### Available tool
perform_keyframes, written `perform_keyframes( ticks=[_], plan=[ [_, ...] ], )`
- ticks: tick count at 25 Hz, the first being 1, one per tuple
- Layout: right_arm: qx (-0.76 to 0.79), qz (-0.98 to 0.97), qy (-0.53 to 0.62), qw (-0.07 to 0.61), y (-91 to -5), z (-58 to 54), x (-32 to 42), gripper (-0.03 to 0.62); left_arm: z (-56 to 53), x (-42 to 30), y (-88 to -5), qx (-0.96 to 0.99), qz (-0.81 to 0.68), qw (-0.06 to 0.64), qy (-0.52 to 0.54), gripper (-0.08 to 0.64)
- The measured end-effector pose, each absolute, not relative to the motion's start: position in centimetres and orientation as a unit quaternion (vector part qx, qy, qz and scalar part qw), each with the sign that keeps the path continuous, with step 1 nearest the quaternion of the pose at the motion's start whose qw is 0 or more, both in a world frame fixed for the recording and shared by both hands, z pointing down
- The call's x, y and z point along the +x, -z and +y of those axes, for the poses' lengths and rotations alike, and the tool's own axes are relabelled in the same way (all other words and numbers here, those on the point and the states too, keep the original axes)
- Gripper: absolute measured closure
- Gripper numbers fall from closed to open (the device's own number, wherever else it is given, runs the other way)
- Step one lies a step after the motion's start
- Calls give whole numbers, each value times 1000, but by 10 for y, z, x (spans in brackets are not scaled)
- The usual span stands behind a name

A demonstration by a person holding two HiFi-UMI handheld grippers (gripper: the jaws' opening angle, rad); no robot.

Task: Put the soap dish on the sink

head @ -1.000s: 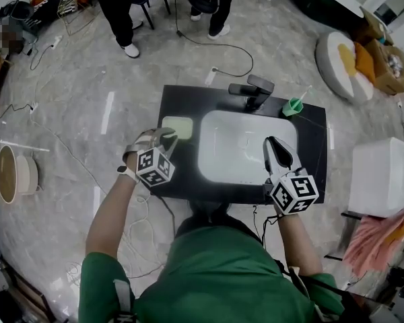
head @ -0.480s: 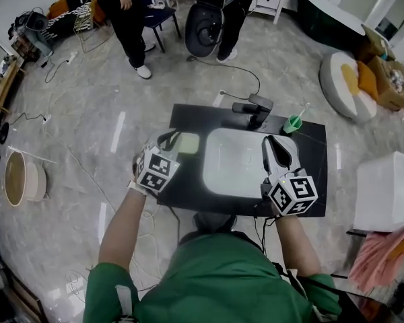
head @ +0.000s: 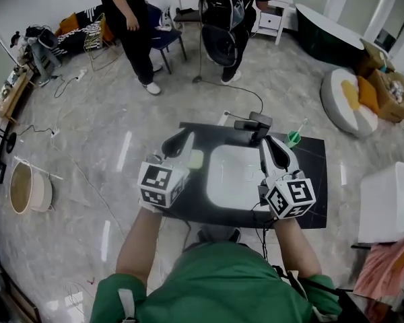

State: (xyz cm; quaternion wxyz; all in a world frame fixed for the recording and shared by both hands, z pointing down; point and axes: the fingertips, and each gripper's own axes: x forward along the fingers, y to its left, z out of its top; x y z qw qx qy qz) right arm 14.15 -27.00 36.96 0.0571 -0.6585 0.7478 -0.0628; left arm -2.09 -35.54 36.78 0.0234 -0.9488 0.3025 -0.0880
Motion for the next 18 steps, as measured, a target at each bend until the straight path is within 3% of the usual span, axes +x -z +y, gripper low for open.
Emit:
perform_keyframes(
  ticks=[6, 18],
  plan=[
    [-659, 748, 31, 71, -336, -255, 144, 558, -352, -40, -337, -939, 343, -21, 31, 529],
    [-658, 749, 18, 75, -324, -247, 140, 558, -341, -49, -320, -936, 352, -7, 15, 529]
  ],
)
